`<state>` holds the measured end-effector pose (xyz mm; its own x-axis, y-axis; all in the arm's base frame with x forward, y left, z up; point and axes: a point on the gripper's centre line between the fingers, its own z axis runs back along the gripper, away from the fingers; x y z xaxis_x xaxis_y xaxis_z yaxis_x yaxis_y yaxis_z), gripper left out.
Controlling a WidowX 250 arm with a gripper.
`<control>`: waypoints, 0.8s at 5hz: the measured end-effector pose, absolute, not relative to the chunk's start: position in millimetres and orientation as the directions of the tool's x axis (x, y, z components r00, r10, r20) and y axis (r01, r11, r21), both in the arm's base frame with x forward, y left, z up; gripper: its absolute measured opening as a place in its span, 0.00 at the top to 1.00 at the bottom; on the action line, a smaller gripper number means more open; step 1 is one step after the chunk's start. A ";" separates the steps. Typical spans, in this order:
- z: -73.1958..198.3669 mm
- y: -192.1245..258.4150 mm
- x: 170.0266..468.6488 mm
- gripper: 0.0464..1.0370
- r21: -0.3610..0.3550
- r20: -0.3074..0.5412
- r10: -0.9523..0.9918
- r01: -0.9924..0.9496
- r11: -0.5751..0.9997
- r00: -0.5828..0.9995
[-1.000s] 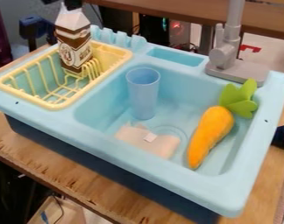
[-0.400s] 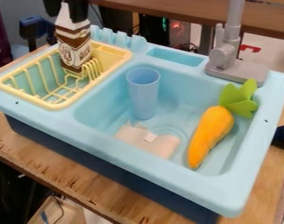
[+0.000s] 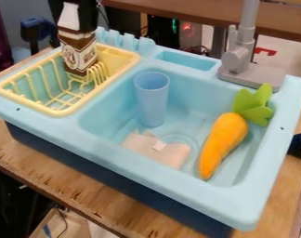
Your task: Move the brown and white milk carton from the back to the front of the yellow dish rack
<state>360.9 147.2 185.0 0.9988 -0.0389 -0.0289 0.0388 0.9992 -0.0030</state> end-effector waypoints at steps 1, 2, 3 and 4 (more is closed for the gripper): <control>185.4 147.6 360.4 0.19 0.005 -0.033 -0.004 0.004 1.000 0.999; 196.2 146.7 356.3 0.19 0.015 -0.020 0.031 -0.030 0.999 0.999; 230.9 137.2 335.8 0.19 0.051 0.035 0.056 -0.058 0.997 0.998; 235.0 119.1 321.6 0.19 0.054 0.027 0.051 -0.052 0.997 0.998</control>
